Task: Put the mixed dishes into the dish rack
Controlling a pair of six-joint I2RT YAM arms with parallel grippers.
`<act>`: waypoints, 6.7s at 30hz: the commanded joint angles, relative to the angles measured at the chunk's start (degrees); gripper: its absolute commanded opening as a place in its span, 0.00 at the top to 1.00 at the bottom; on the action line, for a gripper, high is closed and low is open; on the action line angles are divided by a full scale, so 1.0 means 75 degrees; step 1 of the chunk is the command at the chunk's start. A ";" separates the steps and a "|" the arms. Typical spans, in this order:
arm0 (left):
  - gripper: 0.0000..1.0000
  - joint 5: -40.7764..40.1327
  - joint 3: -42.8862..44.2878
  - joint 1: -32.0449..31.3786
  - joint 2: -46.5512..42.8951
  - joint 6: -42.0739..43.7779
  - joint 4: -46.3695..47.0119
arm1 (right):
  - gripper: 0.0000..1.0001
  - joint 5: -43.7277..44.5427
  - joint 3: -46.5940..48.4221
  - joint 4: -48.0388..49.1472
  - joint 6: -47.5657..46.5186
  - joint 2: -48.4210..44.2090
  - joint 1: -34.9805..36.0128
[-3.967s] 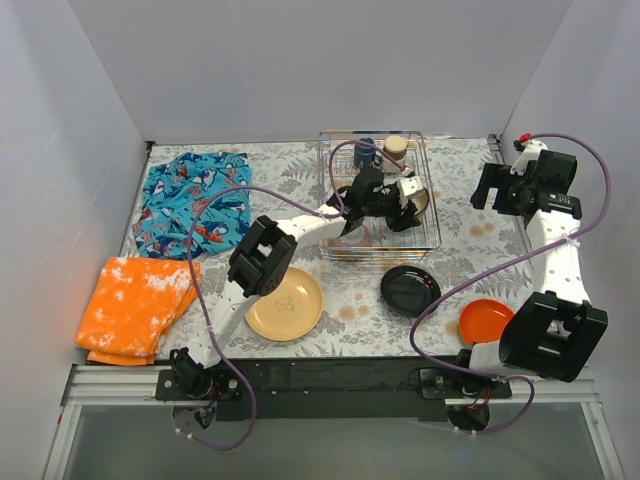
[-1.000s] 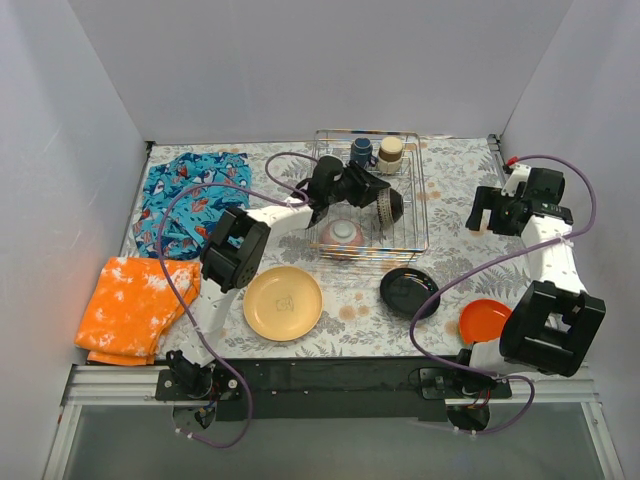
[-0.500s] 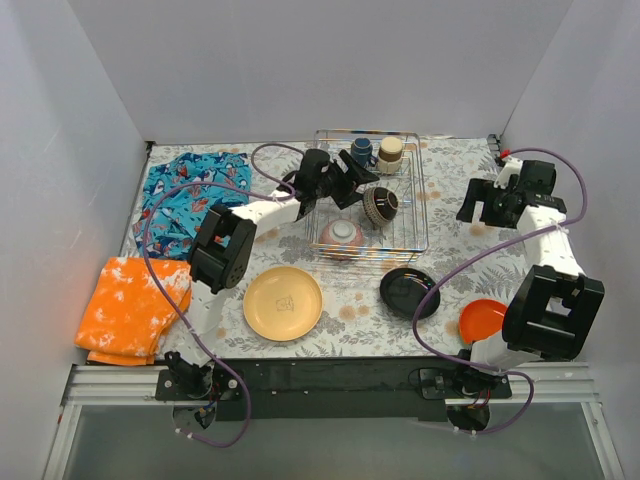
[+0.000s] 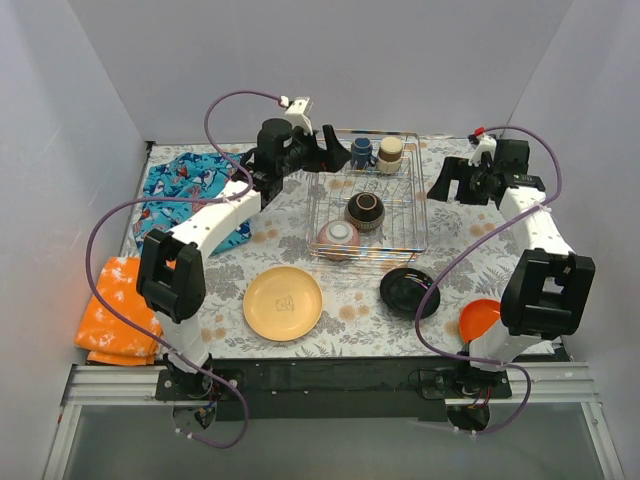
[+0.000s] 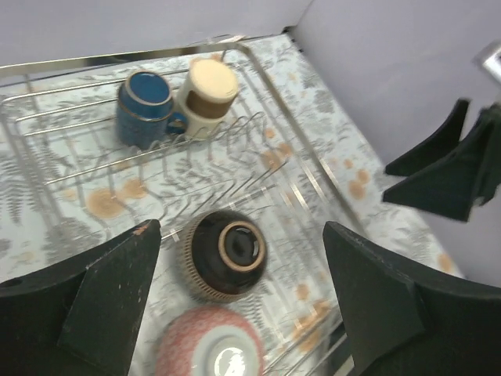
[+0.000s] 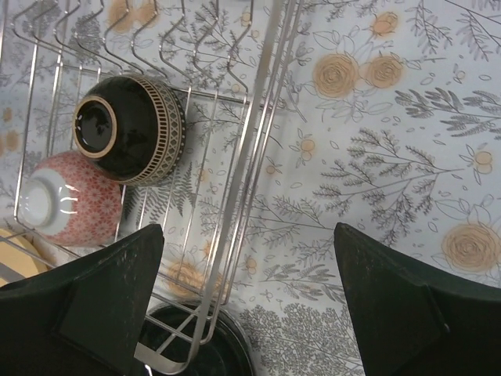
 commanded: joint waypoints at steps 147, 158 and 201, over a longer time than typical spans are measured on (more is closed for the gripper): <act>0.14 0.1527 -0.2589 0.0989 -0.2734 0.2706 -0.2184 | 0.99 0.2462 -0.3091 -0.4857 -0.8141 -0.4846 0.6325; 0.13 0.3027 -0.3245 0.0977 -0.2827 0.1195 -0.1609 | 0.99 0.2041 -0.2492 -0.5492 -0.9582 -0.5186 0.6336; 0.18 0.2697 -0.5553 0.2712 -0.5266 0.1172 -0.3143 | 0.67 0.1254 -0.3219 -0.1015 -1.1788 -0.1882 0.9126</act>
